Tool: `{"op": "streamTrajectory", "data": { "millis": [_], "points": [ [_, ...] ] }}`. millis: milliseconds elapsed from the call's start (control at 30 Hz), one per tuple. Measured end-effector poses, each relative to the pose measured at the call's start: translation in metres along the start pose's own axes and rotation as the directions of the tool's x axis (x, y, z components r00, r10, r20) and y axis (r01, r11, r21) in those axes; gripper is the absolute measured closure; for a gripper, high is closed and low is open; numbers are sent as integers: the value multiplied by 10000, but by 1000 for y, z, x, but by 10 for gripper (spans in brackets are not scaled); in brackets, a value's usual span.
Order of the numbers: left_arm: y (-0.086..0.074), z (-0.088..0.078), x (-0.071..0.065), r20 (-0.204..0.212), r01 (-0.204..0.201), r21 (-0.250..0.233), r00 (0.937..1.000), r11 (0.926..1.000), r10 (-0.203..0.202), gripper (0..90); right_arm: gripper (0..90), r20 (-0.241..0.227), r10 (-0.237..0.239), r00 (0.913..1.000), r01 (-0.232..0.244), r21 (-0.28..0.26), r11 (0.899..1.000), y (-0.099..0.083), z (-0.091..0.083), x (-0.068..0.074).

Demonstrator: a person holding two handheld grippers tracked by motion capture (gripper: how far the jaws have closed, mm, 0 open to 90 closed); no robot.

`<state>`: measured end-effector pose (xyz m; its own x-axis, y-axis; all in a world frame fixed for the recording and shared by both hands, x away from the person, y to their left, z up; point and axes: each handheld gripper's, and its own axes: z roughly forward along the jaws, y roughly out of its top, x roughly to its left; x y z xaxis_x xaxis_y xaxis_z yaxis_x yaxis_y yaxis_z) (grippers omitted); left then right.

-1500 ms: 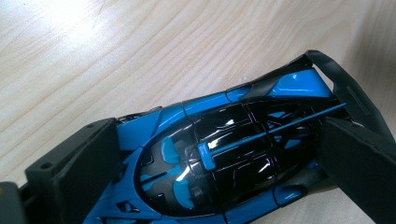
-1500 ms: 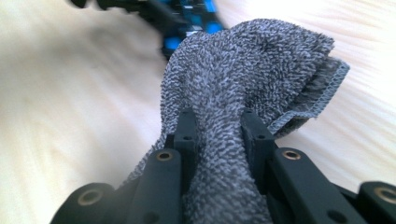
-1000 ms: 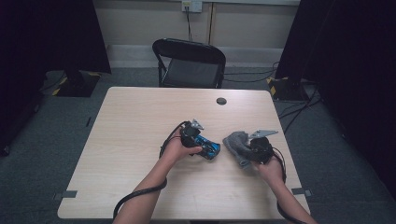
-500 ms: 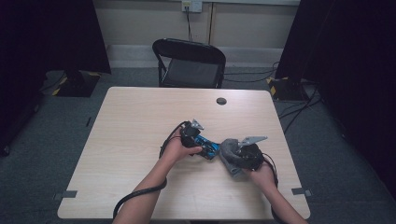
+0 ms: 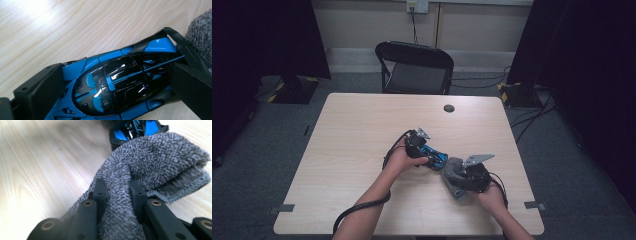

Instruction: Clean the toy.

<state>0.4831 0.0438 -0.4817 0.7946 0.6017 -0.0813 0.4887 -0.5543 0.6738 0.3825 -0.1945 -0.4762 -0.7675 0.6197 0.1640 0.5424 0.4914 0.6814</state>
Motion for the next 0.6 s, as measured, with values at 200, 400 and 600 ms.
{"op": "streamTrajectory", "data": {
  "millis": [200, 400, 600],
  "points": [
    [0, 0, 0, 21, 8, 1, 10000, 10000, -8, 0, 721, -240, -71, 9997, 72, 13, 10000, 1, 3, 6],
    [0, 0, 0, 10, 24, -4, 10000, 10000, -24, 0, 721, -454, -192, 9988, 194, 58, 9998, 0, 3, 11],
    [0, 0, 0, -17, 32, 5, 10000, 10000, -32, 0, 721, -714, -332, 9969, 339, 79, 9994, -3, 1, 15]
  ]
}}
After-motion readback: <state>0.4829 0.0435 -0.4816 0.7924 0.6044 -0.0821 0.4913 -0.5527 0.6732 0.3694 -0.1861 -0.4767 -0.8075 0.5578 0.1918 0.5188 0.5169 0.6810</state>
